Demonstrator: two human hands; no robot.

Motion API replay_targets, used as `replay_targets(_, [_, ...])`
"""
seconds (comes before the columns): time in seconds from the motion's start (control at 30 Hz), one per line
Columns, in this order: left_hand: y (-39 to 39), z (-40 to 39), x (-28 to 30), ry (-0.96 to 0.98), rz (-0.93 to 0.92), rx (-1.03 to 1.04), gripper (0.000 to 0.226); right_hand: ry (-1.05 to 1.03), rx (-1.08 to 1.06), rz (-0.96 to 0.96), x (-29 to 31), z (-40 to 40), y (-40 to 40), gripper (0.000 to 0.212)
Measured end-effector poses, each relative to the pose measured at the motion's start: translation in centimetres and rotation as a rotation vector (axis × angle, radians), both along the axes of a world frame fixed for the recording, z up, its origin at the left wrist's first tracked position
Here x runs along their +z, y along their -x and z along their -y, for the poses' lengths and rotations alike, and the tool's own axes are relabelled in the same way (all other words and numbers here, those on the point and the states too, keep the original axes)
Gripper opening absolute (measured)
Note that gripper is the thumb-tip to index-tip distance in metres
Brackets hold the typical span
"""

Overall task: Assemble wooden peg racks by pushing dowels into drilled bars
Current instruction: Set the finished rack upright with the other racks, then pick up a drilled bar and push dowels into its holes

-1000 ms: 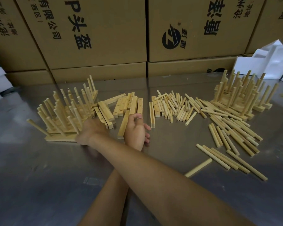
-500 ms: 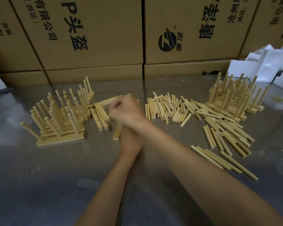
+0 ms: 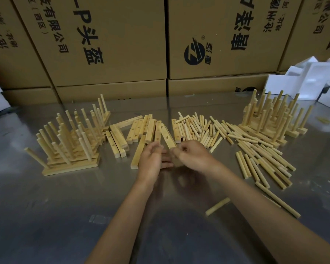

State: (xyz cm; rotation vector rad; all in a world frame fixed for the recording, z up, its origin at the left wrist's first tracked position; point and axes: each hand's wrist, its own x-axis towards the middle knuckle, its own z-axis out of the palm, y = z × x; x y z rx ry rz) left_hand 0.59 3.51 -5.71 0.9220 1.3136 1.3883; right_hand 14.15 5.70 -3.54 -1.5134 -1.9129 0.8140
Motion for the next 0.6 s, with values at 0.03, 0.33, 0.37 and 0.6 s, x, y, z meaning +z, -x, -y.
replay_targets(0.03, [0.0,0.0,0.2,0.013,0.081,-0.034,0.028,-0.033,0.035,-0.009,-0.1,0.8,-0.4,0.037])
replay_targets(0.33, [0.2,1.0,1.2,-0.084,0.3,-0.274,0.029,0.316,0.298,-0.277,-0.2,3.3,-2.3,0.045])
replay_targets(0.37, [0.1,1.0,1.1,-0.078,0.298,-0.246,0.033,0.251,0.267,-0.213,-0.3,3.0,-2.6,0.047])
replay_targets(0.6, [-0.4,0.7,0.5,0.009,0.254,-0.145,0.034,-0.228,-0.102,0.428,-1.5,-0.9,-9.6,0.043])
